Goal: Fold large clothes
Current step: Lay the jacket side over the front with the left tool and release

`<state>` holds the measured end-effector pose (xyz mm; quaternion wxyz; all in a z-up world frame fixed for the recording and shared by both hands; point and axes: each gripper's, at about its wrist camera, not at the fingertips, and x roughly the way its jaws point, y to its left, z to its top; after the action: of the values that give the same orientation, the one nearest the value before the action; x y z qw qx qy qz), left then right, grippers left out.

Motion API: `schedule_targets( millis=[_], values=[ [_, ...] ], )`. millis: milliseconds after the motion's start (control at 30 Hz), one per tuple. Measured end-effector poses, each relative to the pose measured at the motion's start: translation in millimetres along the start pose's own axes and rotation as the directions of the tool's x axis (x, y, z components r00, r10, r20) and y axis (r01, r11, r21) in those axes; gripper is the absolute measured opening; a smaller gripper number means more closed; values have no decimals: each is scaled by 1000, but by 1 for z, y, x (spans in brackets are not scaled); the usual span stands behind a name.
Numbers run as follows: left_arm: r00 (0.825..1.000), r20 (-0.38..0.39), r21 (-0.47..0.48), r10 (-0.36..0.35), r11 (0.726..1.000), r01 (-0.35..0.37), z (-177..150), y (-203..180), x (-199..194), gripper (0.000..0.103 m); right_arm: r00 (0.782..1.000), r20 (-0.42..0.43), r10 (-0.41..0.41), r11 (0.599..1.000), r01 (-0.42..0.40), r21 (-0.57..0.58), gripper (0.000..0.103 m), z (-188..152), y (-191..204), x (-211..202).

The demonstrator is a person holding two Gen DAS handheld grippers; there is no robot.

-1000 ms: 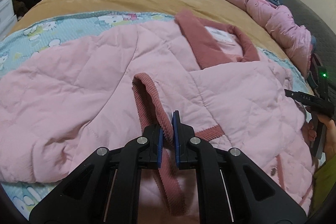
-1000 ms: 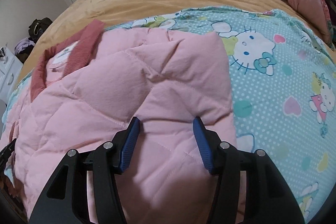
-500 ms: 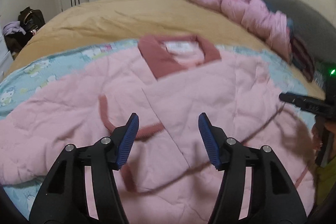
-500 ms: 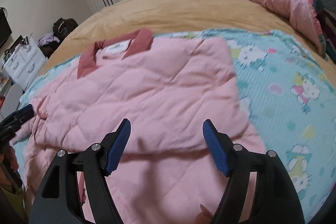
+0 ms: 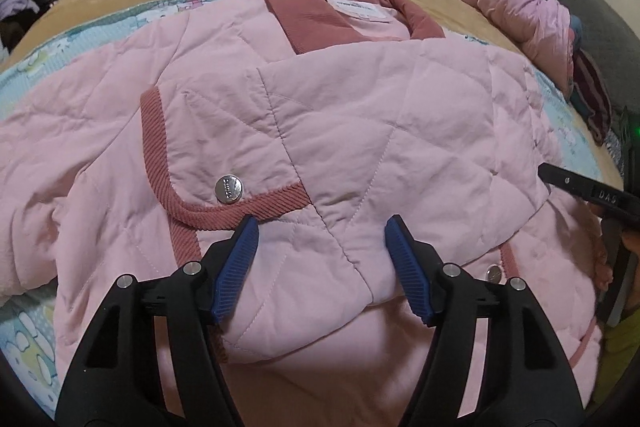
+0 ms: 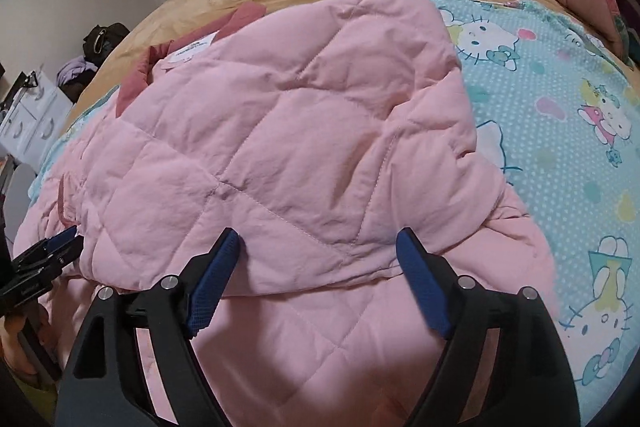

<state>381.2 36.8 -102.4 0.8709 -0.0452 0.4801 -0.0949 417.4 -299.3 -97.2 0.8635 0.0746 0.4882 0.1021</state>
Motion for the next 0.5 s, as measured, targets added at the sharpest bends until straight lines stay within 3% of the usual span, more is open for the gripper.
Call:
schedule_targets(
  millis=[267, 500],
  values=[
    [1000, 3, -20, -4, 1000, 4, 2, -3, -4, 61, 1000, -5, 3, 1000, -3, 10, 82, 1, 0, -2],
    [1000, 2, -38, -19, 999, 19, 7, -7, -20, 81, 1000, 24, 15, 1000, -14, -13, 92, 11, 12, -24]
  ],
)
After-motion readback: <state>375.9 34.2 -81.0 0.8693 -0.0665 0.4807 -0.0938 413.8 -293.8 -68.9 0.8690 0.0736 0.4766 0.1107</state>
